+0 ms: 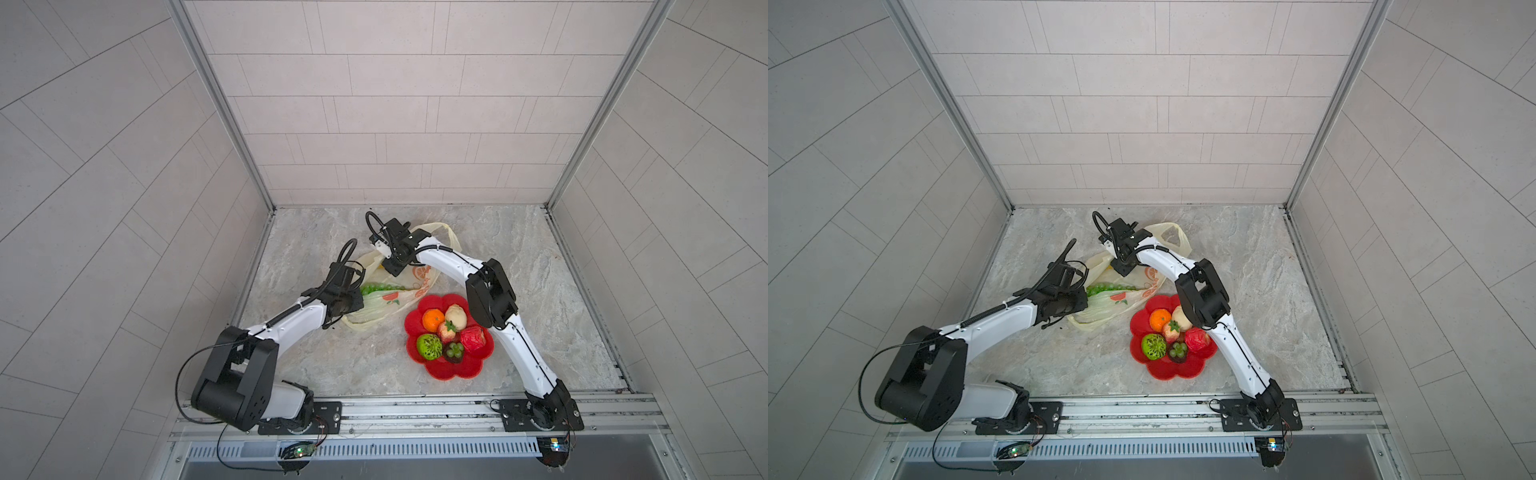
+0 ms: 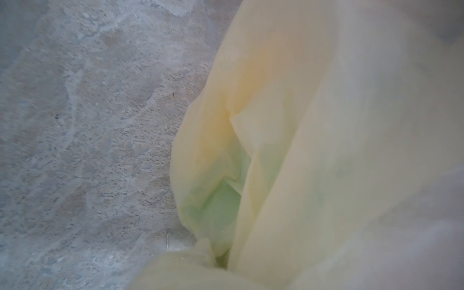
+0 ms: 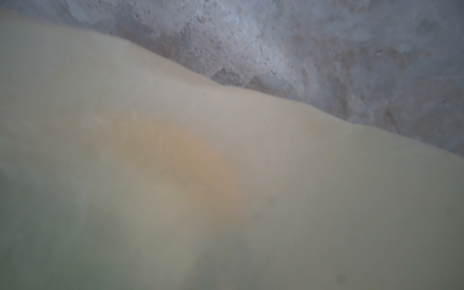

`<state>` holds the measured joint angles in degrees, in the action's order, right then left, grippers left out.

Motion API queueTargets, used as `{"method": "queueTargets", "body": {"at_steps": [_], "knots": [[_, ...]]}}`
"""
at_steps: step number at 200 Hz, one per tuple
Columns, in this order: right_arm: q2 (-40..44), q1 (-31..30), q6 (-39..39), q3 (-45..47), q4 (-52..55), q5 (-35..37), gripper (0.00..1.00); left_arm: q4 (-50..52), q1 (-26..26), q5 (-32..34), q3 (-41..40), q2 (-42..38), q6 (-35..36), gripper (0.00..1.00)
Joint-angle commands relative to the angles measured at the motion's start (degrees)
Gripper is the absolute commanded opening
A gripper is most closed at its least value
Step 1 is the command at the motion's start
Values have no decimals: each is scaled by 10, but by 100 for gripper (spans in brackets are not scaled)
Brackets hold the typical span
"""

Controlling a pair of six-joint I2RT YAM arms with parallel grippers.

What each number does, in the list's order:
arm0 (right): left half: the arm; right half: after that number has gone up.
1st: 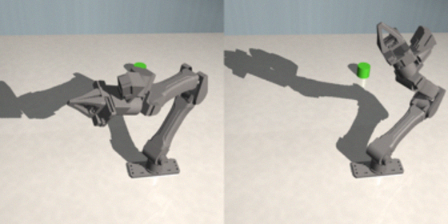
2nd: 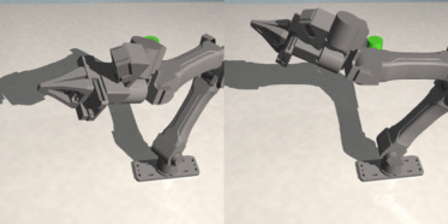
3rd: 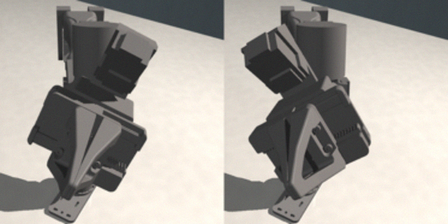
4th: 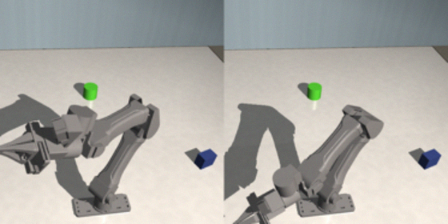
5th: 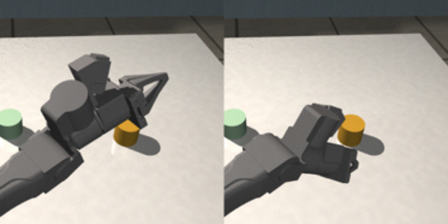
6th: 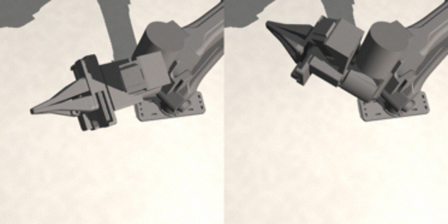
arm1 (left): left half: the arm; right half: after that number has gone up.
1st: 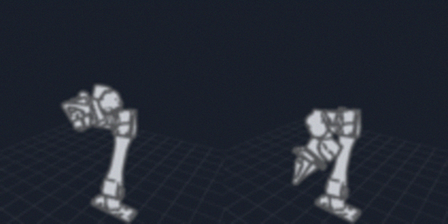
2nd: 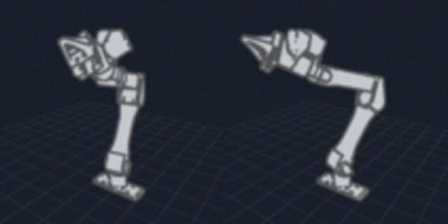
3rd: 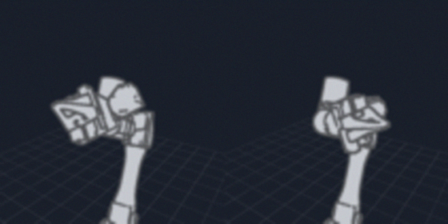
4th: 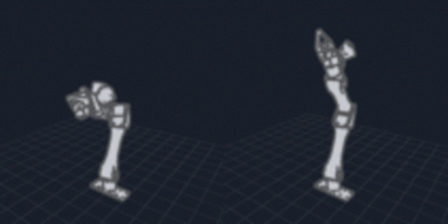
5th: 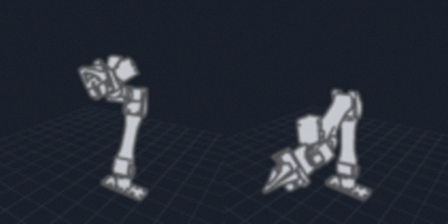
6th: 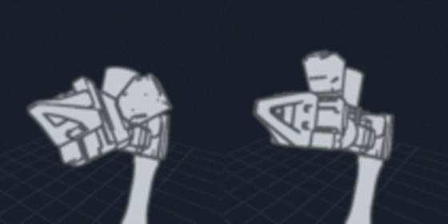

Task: Take fruits out of the plastic bag
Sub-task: Pick up the fruit from the plastic bag.

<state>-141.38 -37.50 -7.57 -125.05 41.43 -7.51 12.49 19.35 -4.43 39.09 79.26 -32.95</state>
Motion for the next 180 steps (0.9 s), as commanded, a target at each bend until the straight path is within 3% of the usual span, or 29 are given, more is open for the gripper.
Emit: {"method": "queueTargets", "body": {"at_steps": [1,41,119,151,180], "knots": [[-19,-3,-8,-10,18,10,20,4,-5,6,-5,-11,7,17],[-31,-4,-6,-21,30,19,27,4,-5,7,-5,-15,8,17],[33,-5,31,7,19,20,9,7,-5,12,-5,-12,9,17],[103,-7,56,71,-2,29,9,8,-5,16,-5,-14,8,17],[176,-19,80,186,-54,58,9,14,-5,27,-5,-19,5,17]]}}
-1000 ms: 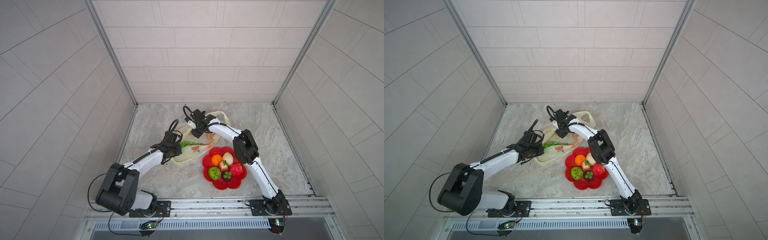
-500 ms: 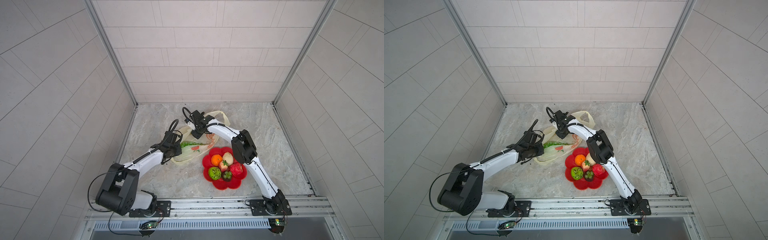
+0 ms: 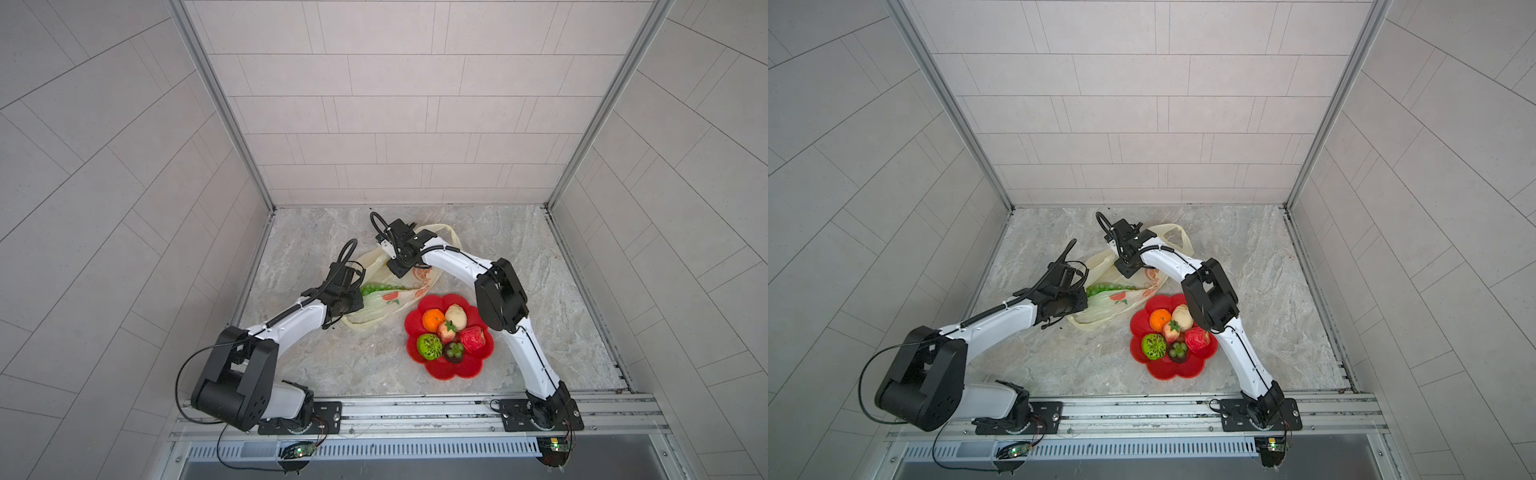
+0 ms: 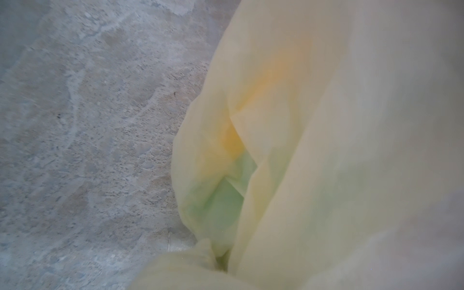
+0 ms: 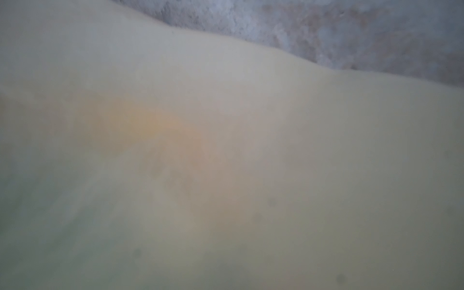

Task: Take fruits out of the plastic bag
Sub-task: Pick up the fruit from the plastic bag.

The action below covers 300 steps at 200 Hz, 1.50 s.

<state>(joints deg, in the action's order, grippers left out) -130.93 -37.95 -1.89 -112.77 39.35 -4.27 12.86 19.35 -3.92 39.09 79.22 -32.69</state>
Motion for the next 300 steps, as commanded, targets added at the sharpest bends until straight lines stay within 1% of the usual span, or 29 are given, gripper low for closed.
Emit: {"method": "queueTargets", "body": {"at_steps": [1,30,51,80,99,124,141,172,212,246,271,300], "knots": [[75,-15,23,67,-34,27,9,10,-5,22,-5,-19,3,17],[130,-20,42,142,-50,59,9,10,-9,32,-11,-27,-4,17],[146,-19,50,156,-27,87,9,12,-17,42,-18,-40,-11,15],[169,-15,70,188,-12,118,9,13,-37,56,-37,-79,-22,14],[186,-3,96,211,-13,118,9,17,-48,66,-46,-98,-27,14],[221,1,117,242,-21,114,9,22,-58,69,-48,-96,-30,14],[240,1,123,251,-15,103,9,22,-61,62,-45,-85,-30,14],[276,1,136,286,-12,112,8,20,-61,55,-43,-78,-29,14],[357,1,138,343,-8,114,8,20,-61,53,-43,-77,-28,14],[431,2,135,386,16,124,10,20,-61,50,-41,-72,-28,14],[460,1,154,418,35,126,10,20,-61,50,-40,-71,-28,14],[487,2,170,466,45,146,10,20,-61,49,-41,-72,-28,14]]}}
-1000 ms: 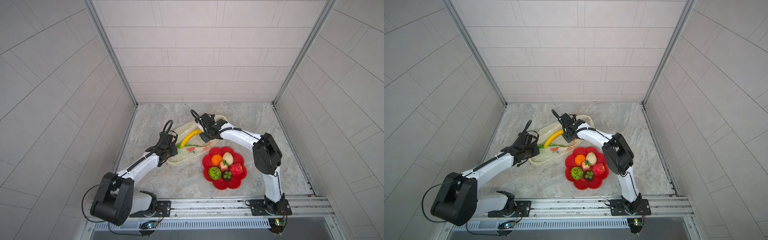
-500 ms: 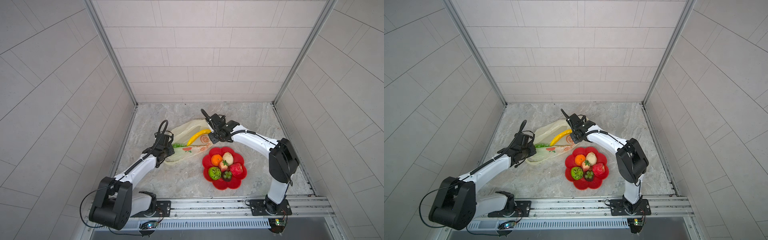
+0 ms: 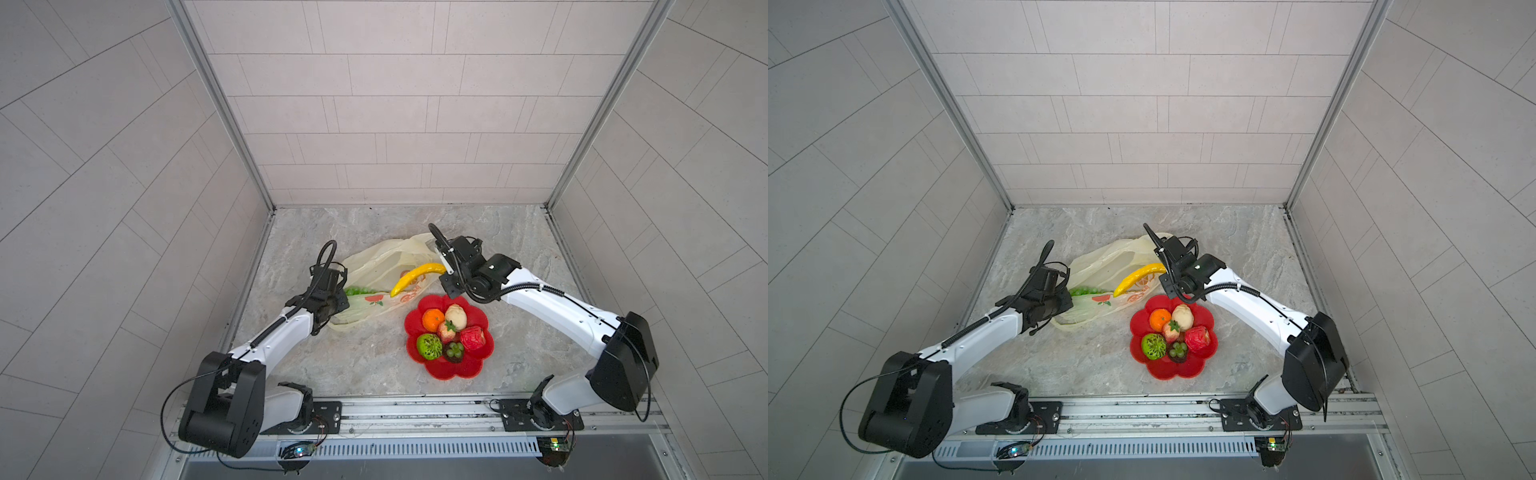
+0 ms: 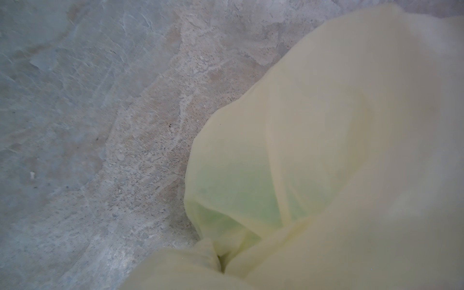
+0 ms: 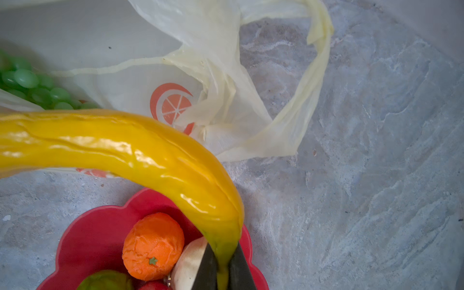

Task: Take fruits out of the plastic bag
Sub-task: Pick up the fruit from the plastic bag, then place the fruit on the plate.

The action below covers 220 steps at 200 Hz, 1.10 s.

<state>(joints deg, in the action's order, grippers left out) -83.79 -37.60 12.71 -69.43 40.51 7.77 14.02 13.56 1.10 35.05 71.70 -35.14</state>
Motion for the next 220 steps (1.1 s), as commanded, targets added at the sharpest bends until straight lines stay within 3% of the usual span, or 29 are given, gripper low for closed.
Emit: {"method": "queueTargets", "body": {"at_steps": [1,66,220], "knots": [[17,-2,24,33,34,26,10,8,-3,-1,0,4,-3,14],[27,-26,50,58,64,59,10,7,-3,-7,1,7,-3,14],[-40,-55,57,76,61,122,11,7,-3,-3,1,9,-4,14]]}}
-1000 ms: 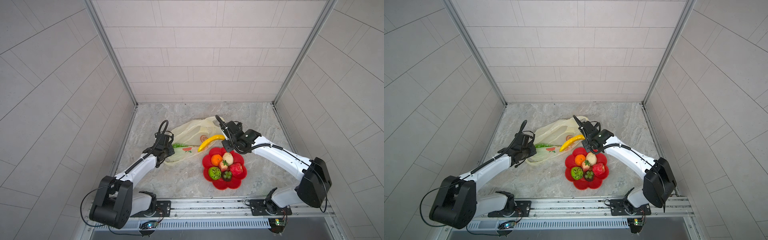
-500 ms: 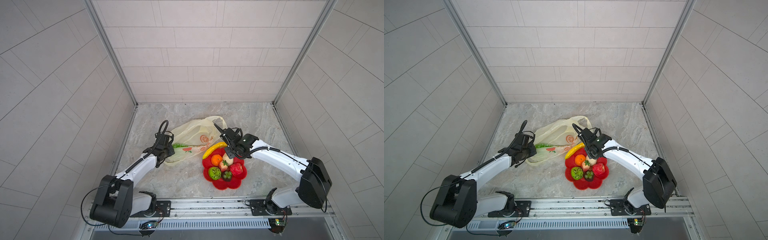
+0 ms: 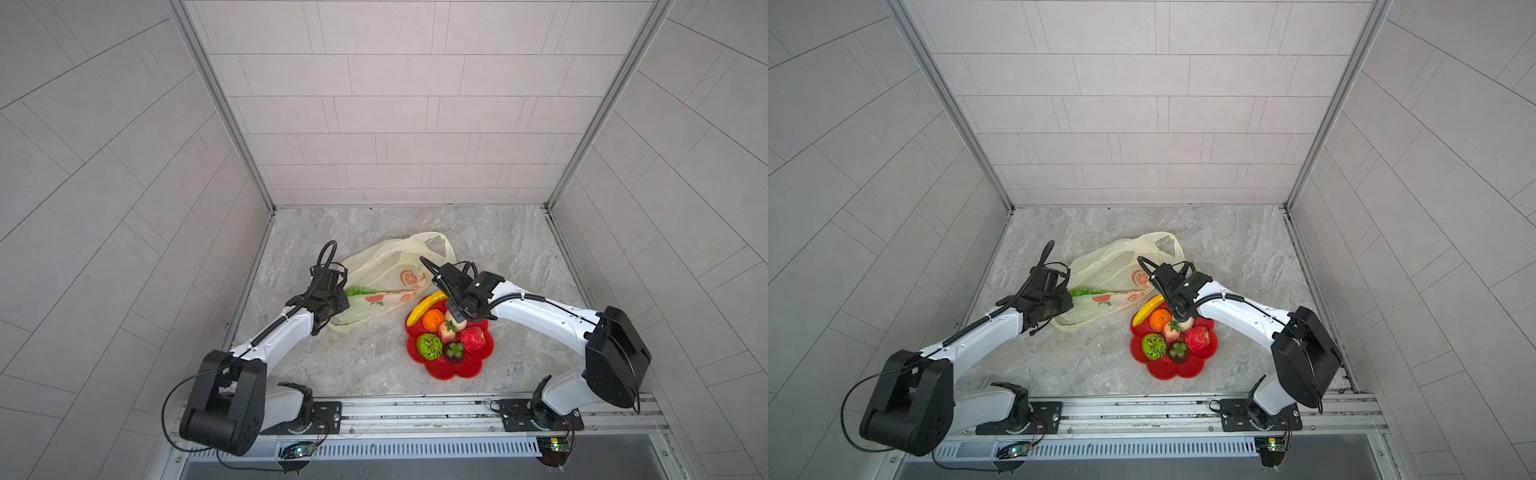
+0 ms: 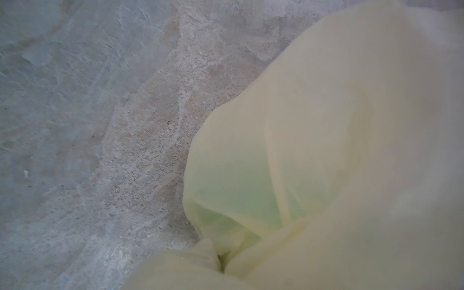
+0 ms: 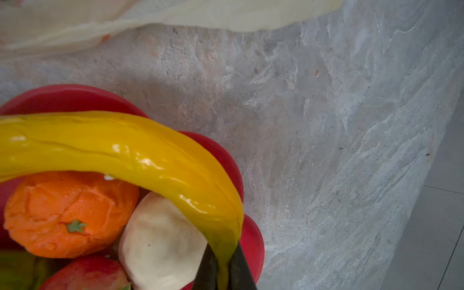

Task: Take fruits out of the plastic bag
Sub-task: Place the fruit on the plate.

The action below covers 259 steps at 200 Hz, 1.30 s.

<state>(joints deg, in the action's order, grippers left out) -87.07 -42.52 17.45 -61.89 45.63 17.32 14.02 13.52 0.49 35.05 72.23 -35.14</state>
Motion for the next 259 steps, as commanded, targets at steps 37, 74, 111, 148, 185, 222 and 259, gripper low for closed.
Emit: {"method": "queueTargets", "body": {"at_steps": [37,74,111,148,185,222,259], "knots": [[-14,-9,20,3,15,36,14,10,-3,8,2,2,-2,15],[-16,-9,25,3,20,40,17,11,-3,9,2,1,-2,14],[5,-10,30,0,27,40,18,10,-3,9,1,2,-3,15],[20,-11,36,-12,35,39,19,-2,-4,-7,0,5,0,15],[46,-21,50,-29,20,38,23,-41,1,-71,6,20,23,15],[75,-33,82,-40,-51,4,32,-47,11,-73,24,24,38,18],[30,-38,105,-86,-107,-45,38,-51,14,-83,13,15,39,38]]}}
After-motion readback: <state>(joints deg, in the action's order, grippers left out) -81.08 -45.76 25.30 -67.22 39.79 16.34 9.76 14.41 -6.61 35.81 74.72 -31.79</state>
